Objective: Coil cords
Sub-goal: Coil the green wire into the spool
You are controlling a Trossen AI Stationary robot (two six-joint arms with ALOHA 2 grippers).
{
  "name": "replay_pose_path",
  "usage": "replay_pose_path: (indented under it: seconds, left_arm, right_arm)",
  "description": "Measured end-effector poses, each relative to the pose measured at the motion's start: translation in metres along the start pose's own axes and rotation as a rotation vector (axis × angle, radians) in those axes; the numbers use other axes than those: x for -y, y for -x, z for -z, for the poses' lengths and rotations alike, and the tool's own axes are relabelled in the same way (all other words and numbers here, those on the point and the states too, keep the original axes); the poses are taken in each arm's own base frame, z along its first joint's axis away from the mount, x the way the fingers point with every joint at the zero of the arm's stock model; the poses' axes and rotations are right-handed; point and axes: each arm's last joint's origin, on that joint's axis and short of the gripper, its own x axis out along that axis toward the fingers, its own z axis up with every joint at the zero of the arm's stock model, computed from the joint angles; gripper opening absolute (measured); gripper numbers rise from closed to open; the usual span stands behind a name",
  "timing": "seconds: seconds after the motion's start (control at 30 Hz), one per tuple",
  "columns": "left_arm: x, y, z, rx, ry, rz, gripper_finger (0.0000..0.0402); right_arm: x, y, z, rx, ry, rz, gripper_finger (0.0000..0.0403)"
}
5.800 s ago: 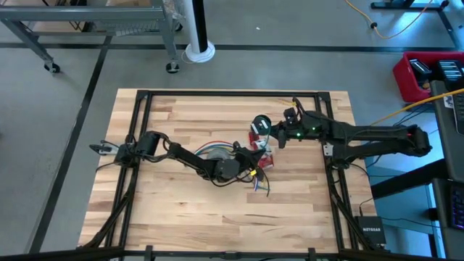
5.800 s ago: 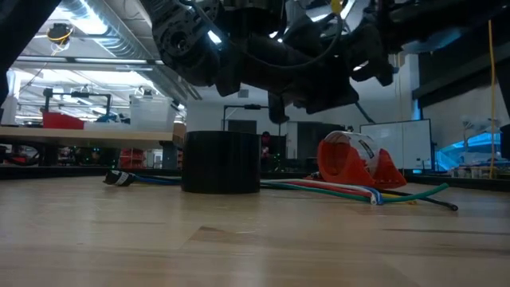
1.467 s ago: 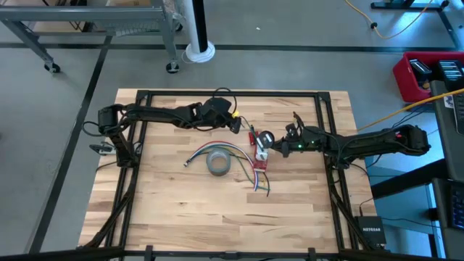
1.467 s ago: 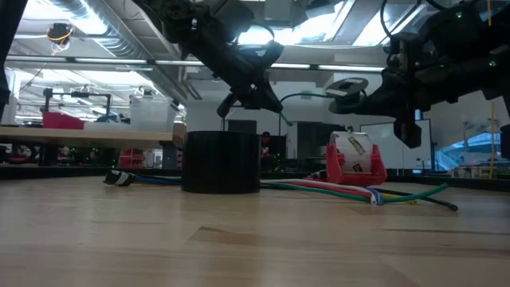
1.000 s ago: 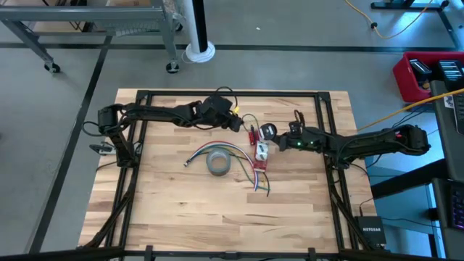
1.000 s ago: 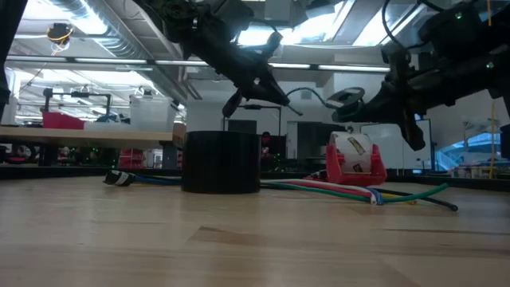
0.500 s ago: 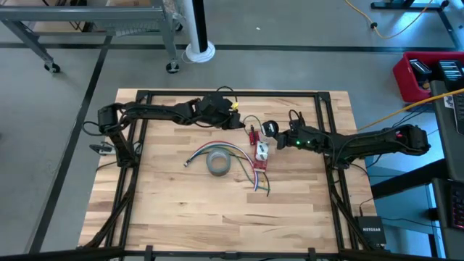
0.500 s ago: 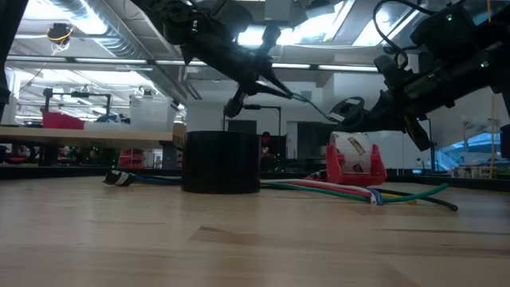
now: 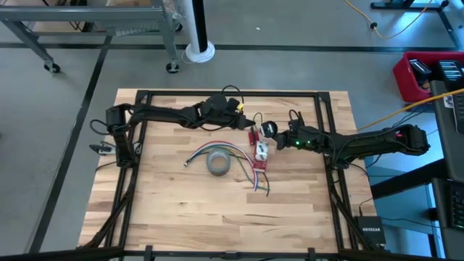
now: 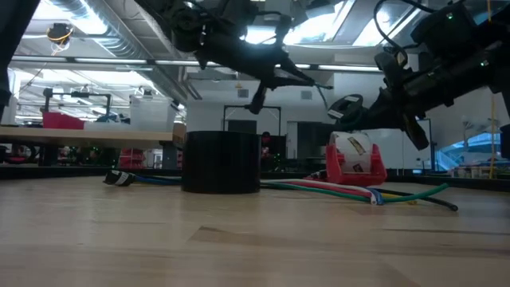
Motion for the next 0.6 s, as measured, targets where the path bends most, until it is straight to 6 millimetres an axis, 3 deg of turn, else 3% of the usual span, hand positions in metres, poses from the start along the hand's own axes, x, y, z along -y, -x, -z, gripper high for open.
replay_pose_path:
  seconds: [0.2, 0.33, 0.6]
  left_arm:
    - [0.01, -0.021, -0.005, -0.014, -0.064, 0.041, 0.0]
    - [0.02, -0.024, -0.008, -0.009, -0.094, 0.073, 0.0]
    - [0.036, -0.028, 0.006, -0.043, -0.133, 0.102, 0.0]
  right_arm:
    - [-0.001, 0.0, 0.0, -0.001, -0.002, -0.01, 0.0003]
    - [-0.001, 0.0, -0.001, 0.0, -0.003, -0.01, 0.0003]
    - [-0.003, 0.0, -0.003, 0.02, -0.01, -0.036, 0.0003]
